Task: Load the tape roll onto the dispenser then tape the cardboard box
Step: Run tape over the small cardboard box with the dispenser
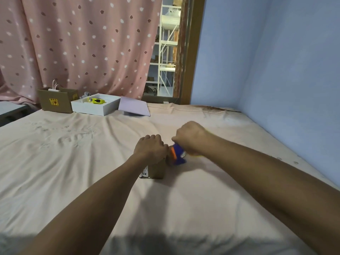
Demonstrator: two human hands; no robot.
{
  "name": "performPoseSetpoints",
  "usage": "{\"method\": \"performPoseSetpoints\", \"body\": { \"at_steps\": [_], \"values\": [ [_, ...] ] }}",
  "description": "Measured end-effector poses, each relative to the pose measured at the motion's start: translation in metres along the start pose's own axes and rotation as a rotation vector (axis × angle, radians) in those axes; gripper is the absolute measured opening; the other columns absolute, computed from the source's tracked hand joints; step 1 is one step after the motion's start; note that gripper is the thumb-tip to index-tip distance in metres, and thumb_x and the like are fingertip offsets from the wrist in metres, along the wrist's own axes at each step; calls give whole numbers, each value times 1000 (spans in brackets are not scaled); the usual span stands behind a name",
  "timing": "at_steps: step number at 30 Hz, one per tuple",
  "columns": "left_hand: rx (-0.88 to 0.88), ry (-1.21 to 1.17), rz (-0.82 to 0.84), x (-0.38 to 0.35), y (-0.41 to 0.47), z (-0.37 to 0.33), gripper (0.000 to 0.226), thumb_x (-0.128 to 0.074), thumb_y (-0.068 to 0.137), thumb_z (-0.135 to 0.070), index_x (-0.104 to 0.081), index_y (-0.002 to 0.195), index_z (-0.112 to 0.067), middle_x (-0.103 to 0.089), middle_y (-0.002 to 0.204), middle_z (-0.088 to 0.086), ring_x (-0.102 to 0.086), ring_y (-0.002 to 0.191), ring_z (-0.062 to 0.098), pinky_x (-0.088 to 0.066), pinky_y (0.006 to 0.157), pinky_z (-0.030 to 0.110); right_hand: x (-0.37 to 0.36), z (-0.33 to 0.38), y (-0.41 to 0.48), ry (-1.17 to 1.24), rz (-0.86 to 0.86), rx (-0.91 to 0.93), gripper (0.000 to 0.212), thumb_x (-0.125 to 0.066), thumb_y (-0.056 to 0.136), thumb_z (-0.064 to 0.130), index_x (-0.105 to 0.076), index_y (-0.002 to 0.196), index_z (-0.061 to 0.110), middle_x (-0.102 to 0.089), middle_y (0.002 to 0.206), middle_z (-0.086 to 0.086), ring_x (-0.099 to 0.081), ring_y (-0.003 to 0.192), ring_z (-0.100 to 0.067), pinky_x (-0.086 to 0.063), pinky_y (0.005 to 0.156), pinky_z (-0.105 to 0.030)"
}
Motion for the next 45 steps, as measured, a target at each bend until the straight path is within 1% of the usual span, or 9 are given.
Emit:
{"method": "performPoseSetpoints", "body": {
  "at_steps": [8, 11, 18, 21, 26, 29, 37, 41, 45],
  "values": [
    [-65, 24, -131, 0, -4, -1, 34, -31, 96, -23, -54, 114, -4, -59, 112, 20, -58, 103, 41, -47, 85, 43, 35, -29, -13, -18, -60, -39, 33, -67, 89, 22, -60, 122, 23, -68, 109, -5, -54, 82, -27, -45, 65, -36],
    [-43, 12, -119, 1, -4, -2, 23, -40, 96, -16, -54, 109, -4, -58, 108, 19, -58, 100, 40, -47, 84, 41, 34, -39, -21, 34, -20, -49, 39, -69, 88, 22, -57, 125, 22, -67, 111, -6, -54, 86, -25, -44, 65, -37],
    [4, -77, -24, 3, -6, 0, 35, -33, 97, -23, -57, 116, -6, -59, 119, 17, -54, 108, 40, -41, 91, 44, 4, -45, -36, 379, 40, -113, 48, -71, 82, 29, -53, 127, 27, -62, 107, -4, -58, 91, -24, -53, 75, -38],
    [88, -246, 64, -1, -2, 4, 62, -19, 86, -42, -57, 126, -14, -60, 128, 11, -51, 116, 36, -37, 99, 47, -14, -51, -45, 533, 55, -151, 48, -71, 82, 27, -53, 126, 29, -63, 111, -3, -58, 93, -24, -52, 74, -36],
    [119, -358, 144, 5, -4, -3, 53, -38, 97, -44, -35, 150, -45, -41, 155, 2, -37, 142, 33, -31, 112, 55, -42, -51, -56, 685, 107, -181, 46, -67, 83, 21, -53, 126, 29, -60, 109, -3, -57, 94, -24, -49, 72, -34],
    [13, -372, 207, 13, -6, -9, 44, -43, 101, -42, -47, 143, -53, -31, 164, -10, -17, 154, 23, -19, 115, 68, -52, -46, -60, 810, 137, -160, 47, -63, 83, 11, -55, 126, 26, -60, 106, -2, -56, 92, -22, -44, 68, -30],
    [-52, -325, 365, 14, 4, -24, 34, -50, 91, -39, -73, 116, -38, -40, 156, -13, -21, 152, 18, 3, 115, 74, -64, -46, -64, 927, 119, -187, 52, -63, 79, 6, -56, 127, 24, -62, 111, -4, -59, 94, -24, -49, 72, -32],
    [-82, -343, 390, 15, -1, -22, 23, -64, 85, -49, -77, 99, -37, -39, 153, -14, -23, 148, 17, 3, 116, 72, -72, -47, -66, 966, 126, -209, 57, -67, 78, 5, -55, 130, 24, -61, 113, -3, -59, 96, -23, -52, 76, -32],
    [-68, -301, 373, 12, 3, -22, 34, -69, 78, -61, -77, 100, -37, -46, 146, -11, -30, 142, 19, -3, 115, 71, -73, -48, -69, 1004, 131, -204, 61, -69, 74, 1, -55, 130, 24, -59, 111, -2, -58, 94, -20, -50, 72, -30]
  ]
}}
Point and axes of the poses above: each hand's wrist, its own y-axis towards the middle knuckle, its own x-axis out of the back of the hand, z = x × y, the point moved 4 cm from there along y, towards the middle knuckle
